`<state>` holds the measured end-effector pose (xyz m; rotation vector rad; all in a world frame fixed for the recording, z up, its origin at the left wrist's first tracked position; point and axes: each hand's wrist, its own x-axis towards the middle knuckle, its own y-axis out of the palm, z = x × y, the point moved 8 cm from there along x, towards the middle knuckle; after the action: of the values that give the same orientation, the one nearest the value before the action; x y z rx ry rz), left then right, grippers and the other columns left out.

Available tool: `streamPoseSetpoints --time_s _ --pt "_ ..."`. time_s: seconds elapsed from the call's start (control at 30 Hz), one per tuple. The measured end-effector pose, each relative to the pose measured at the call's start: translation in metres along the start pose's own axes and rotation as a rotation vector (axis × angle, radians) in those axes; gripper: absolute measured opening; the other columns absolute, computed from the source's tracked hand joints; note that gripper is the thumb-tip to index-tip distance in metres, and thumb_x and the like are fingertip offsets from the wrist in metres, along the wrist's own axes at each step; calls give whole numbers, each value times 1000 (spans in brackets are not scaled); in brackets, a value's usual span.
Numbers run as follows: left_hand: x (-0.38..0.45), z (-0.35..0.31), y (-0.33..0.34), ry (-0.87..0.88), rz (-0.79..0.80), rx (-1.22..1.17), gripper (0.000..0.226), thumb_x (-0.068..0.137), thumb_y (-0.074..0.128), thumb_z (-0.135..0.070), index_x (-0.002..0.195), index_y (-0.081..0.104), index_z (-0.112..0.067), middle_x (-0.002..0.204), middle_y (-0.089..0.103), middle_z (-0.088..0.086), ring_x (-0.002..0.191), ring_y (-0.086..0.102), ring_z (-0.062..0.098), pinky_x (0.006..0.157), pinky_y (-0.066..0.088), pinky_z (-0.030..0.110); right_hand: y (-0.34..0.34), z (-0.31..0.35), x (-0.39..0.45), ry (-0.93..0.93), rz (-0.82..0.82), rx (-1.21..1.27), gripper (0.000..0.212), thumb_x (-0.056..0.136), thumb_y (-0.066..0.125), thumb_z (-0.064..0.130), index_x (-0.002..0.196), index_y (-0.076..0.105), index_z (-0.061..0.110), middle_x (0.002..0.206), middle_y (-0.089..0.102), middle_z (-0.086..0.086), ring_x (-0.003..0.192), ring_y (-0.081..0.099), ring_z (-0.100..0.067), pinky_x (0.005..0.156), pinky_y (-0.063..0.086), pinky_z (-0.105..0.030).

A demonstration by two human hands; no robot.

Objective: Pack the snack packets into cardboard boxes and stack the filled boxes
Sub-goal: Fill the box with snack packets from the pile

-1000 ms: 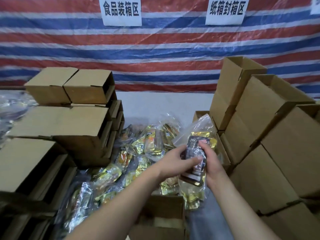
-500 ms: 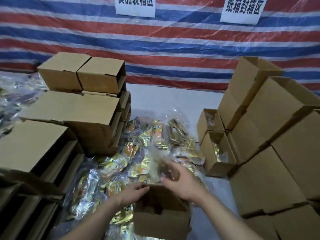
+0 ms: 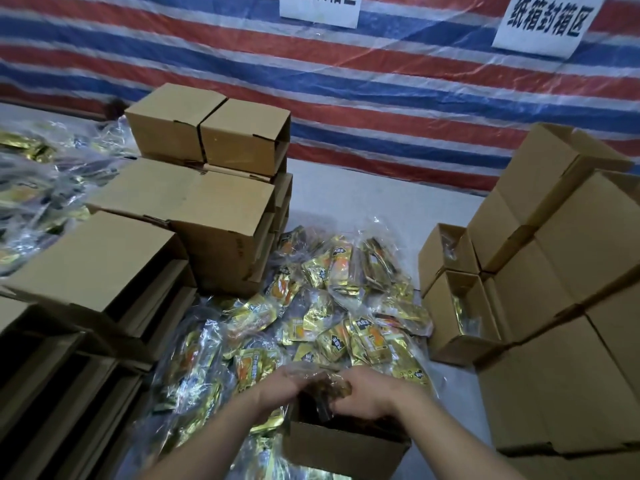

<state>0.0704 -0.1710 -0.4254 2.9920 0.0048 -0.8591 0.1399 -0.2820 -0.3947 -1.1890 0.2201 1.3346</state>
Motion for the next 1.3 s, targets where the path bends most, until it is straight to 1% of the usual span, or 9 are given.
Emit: streamPoseSetpoints --time_s 0.1,0.2,0.3,0.47,0.6,0.73,0.83,1.07,1.3 --pt "1 11 -6 -38 -75 -51 21 100 54 -35 106 71 -23 107 73 -2 102 68 13 93 52 30 14 2 11 -9 45 -6 5 90 64 37 92 60 35 96 64 9 88 59 -13 77 48 -29" --pt "-2 9 0 -40 -87 99 29 105 45 -40 116 62 -20 101 70 0 83 65 8 70 51 18 51 -22 30 112 149 -164 38 94 63 19 131 55 17 127 63 -10 108 60 -27 96 48 -35" --pt "2 5 15 4 -114 348 32 105 39 -46 114 59 -22 87 61 -2 68 56 9 62 48 24 77 -37 36 171 177 -198 55 95 61 15 146 40 12 137 56 -15 121 56 -31 98 43 -35" --pt "5 8 11 26 -226 272 30 105 40 -44 104 60 -22 94 68 5 81 65 20 80 56 42 50 -33 19 120 96 52 48 87 68 47 127 61 23 112 64 8 99 60 -14 80 48 -25" --pt "8 13 10 11 -222 238 32 104 40 -47 107 60 -23 96 70 8 79 66 21 74 57 40 46 -41 19 137 130 -41 36 99 49 48 104 68 18 96 65 -1 77 56 -14 67 42 -27" --pt "10 18 9 18 -237 285 33 104 39 -49 108 60 -24 95 64 -2 82 60 12 78 50 34 88 -43 29 229 345 -58 47 101 43 40 134 55 9 136 57 -15 108 57 -24 87 40 -30" --pt "9 18 11 17 -236 291 32 104 39 -48 109 60 -24 99 64 -3 93 60 13 89 50 36 92 -40 28 238 372 -48 52 101 36 40 141 47 8 145 48 -20 126 53 -29 96 40 -33" --pt "8 17 12 15 -217 281 27 104 39 -48 102 58 -29 87 65 -1 66 57 8 59 47 22 51 -56 20 228 95 198 35 100 42 43 78 60 23 75 59 5 55 53 -7 58 42 -25" --pt "5 14 14 12 -224 294 30 104 38 -47 103 58 -26 89 63 -2 75 58 10 67 45 25 74 -56 19 248 190 48 42 96 37 37 123 59 12 109 57 -7 96 57 -19 82 41 -30"
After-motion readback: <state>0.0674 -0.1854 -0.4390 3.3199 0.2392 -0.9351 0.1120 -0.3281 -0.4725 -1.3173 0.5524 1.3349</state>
